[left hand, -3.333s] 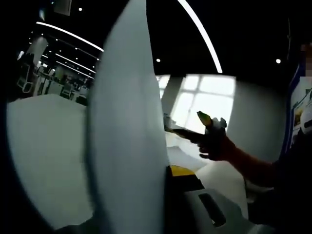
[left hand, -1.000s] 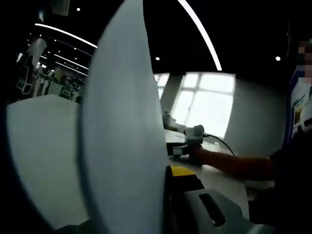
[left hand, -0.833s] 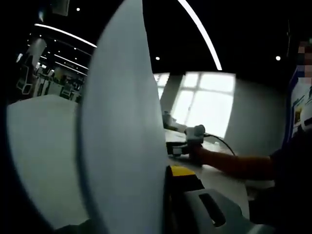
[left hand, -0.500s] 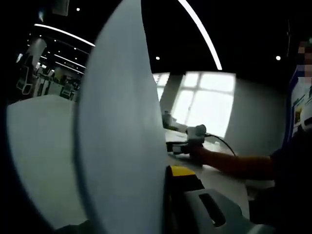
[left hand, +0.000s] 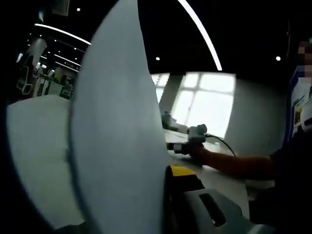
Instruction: Organize the stack of printing papers by aligning and flattening the scattered papers on the table
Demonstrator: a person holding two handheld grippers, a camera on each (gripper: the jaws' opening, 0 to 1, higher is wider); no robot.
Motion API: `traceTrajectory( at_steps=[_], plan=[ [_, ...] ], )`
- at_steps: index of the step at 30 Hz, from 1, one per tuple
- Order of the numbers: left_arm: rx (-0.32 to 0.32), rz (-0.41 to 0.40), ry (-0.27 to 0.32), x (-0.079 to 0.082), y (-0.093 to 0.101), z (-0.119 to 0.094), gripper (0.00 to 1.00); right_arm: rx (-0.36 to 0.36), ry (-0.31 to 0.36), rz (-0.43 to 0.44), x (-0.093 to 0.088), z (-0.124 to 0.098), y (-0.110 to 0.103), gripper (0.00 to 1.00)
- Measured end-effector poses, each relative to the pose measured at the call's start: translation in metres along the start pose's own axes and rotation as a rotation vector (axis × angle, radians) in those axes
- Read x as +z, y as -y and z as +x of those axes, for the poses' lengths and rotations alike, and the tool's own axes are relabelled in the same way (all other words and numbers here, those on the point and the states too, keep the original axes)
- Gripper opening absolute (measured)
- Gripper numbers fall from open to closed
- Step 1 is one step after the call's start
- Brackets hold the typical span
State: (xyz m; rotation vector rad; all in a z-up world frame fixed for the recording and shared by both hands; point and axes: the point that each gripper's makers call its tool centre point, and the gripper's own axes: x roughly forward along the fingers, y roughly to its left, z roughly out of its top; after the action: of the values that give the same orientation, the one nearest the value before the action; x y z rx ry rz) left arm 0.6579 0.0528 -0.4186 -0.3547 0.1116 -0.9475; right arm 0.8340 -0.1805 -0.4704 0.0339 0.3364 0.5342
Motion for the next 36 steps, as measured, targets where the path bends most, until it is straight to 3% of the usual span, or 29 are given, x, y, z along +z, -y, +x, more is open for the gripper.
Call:
traceTrajectory(
  at_steps=[6,12,16,27,28,36],
  plan=[
    [0.004,-0.004,0.002,0.0,-0.001,0.0,0.08,0.023,0.048,0.051,0.012,-0.011,-0.003,0.0],
    [0.006,-0.008,-0.001,0.0,-0.001,0.001,0.08,0.048,0.143,0.166,0.044,-0.031,-0.002,0.0],
    [0.008,-0.009,-0.003,-0.001,-0.001,0.001,0.09,0.057,0.191,0.106,0.069,-0.043,-0.007,0.0],
    [0.01,-0.014,-0.005,-0.001,-0.002,0.0,0.11,0.131,0.299,0.055,0.123,-0.072,-0.054,0.0],
    [0.012,-0.011,-0.001,0.0,-0.003,0.0,0.11,0.15,0.328,0.023,0.14,-0.078,-0.065,0.0],
    [0.008,-0.013,0.001,0.001,0.006,0.001,0.13,0.204,0.39,-0.04,0.18,-0.097,-0.098,0.0]
  ],
)
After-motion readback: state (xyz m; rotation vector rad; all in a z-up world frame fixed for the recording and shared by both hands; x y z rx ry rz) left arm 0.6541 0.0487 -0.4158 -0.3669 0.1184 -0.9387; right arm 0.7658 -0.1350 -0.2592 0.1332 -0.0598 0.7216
